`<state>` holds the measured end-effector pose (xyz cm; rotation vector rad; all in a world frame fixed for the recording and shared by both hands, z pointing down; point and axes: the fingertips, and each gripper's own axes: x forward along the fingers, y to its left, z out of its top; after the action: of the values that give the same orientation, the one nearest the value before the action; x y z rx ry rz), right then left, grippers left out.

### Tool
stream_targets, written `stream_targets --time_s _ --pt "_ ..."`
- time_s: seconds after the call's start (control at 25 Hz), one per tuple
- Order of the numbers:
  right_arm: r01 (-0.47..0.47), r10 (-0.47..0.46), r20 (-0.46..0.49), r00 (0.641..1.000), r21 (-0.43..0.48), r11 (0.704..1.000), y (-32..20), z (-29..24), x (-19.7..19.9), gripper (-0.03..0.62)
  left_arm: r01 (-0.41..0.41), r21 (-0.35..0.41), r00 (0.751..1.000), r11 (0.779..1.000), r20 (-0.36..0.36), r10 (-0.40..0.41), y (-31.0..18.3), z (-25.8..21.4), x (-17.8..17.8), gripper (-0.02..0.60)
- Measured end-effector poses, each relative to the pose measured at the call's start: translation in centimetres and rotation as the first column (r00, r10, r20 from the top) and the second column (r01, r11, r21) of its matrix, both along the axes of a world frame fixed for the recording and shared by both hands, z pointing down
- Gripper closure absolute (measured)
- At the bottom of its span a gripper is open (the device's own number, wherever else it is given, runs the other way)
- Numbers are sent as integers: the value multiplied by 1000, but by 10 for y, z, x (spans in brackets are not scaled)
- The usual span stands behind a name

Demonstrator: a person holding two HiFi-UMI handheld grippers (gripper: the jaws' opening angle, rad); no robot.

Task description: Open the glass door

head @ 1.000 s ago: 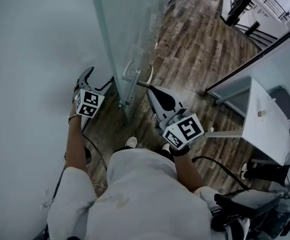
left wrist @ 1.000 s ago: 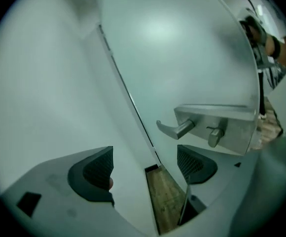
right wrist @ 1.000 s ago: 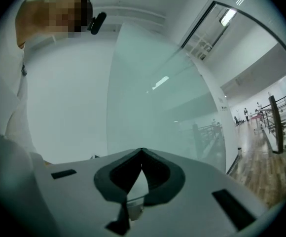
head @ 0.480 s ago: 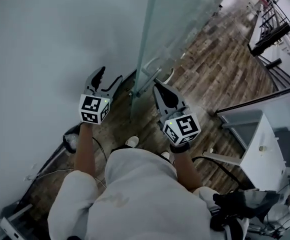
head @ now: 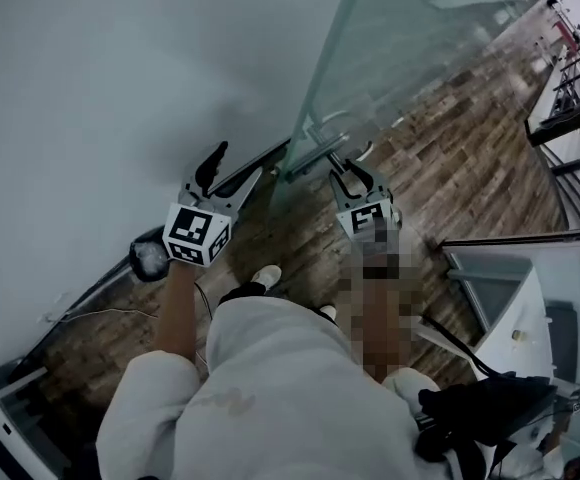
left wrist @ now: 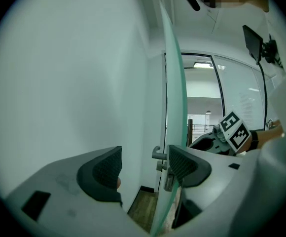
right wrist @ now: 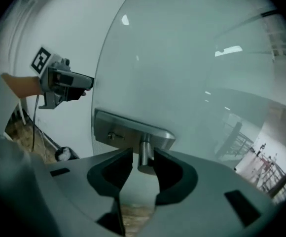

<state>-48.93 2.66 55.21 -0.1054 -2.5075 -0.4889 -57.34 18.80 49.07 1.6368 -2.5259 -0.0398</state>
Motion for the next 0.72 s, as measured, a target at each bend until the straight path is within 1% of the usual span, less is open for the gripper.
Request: stream_targets --time_s 0.2,0.32,0.44,0.52,0.72 --pt "72 -69 -47 997 72 995 1 5 -28 477 25 -13 999 1000 -24 -25 1 12 -4 279" --pt "117 -108 -76 991 113 987 7 9 -38 479 38 -21 999 999 -31 -38 0 18 -5 279" --pt "150 -138 -83 987 156 976 11 10 -50 480 48 -17 998 999 -36 -49 0 18 -6 279" --pt "147 -136 -81 987 147 978 14 11 -59 480 55 -17 998 998 -37 -55 1 19 -7 279" --pt "127 -118 -102 988 92 988 16 10 -80 480 70 -24 997 997 -41 -71 1 23 -3 279"
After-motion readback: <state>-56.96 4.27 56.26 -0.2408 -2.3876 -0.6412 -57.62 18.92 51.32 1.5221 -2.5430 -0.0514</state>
